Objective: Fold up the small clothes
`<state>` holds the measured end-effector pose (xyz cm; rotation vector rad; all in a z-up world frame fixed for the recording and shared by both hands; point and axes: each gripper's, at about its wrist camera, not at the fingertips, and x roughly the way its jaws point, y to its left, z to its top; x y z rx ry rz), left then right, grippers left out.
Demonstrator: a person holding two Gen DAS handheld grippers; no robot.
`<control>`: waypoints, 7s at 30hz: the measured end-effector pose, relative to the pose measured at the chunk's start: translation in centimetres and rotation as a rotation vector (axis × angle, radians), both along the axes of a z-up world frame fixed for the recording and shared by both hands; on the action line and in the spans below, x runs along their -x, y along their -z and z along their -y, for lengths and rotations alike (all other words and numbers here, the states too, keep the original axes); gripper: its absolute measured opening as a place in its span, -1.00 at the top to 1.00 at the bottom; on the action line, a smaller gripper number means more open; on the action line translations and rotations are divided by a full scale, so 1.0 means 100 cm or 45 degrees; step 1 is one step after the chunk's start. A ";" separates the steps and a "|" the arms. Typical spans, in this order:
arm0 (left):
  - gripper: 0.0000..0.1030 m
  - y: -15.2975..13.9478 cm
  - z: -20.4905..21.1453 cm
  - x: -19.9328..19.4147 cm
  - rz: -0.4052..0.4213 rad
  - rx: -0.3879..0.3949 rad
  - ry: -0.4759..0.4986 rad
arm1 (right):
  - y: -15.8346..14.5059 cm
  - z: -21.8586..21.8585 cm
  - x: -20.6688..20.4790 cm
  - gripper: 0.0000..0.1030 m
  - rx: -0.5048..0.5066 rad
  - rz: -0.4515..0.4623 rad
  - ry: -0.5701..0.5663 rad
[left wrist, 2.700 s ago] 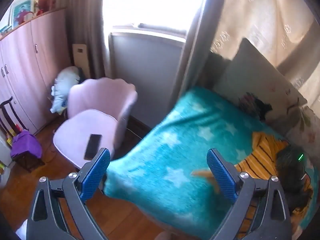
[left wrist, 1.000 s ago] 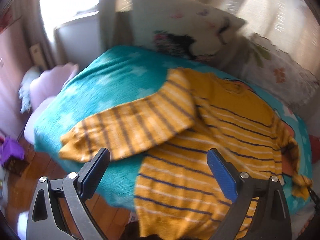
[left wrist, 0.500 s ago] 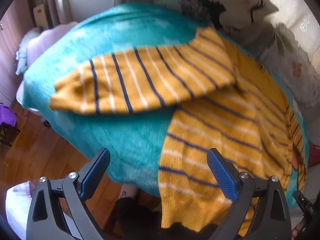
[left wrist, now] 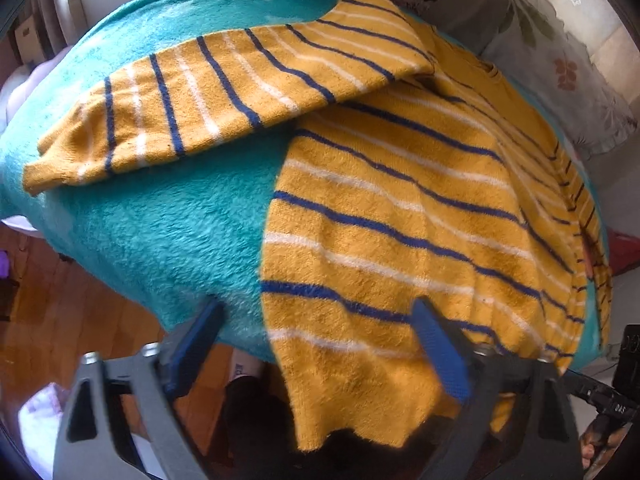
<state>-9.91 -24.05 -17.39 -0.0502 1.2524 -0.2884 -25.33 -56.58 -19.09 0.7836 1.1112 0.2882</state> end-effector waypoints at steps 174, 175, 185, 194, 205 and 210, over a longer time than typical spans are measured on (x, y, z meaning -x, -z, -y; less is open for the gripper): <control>-0.63 -0.159 0.151 0.023 0.503 -0.203 0.525 | -0.149 -0.001 -0.056 -0.47 1.227 -0.070 0.337; -0.63 -0.158 0.150 0.023 0.498 -0.203 0.523 | -0.148 -0.003 -0.058 -0.47 1.226 -0.075 0.335; -0.63 -0.155 0.142 0.016 0.483 -0.214 0.532 | -0.143 -0.020 -0.067 -0.53 1.249 -0.100 0.311; -0.63 -0.153 0.142 0.014 0.472 -0.220 0.543 | -0.141 -0.027 -0.072 -0.53 1.270 -0.112 0.293; -0.63 -0.148 0.146 0.016 0.459 -0.232 0.546 | -0.139 -0.026 -0.073 -0.53 1.281 -0.108 0.282; -0.63 -0.146 0.148 0.016 0.447 -0.238 0.540 | -0.136 -0.022 -0.073 -0.53 1.272 -0.114 0.278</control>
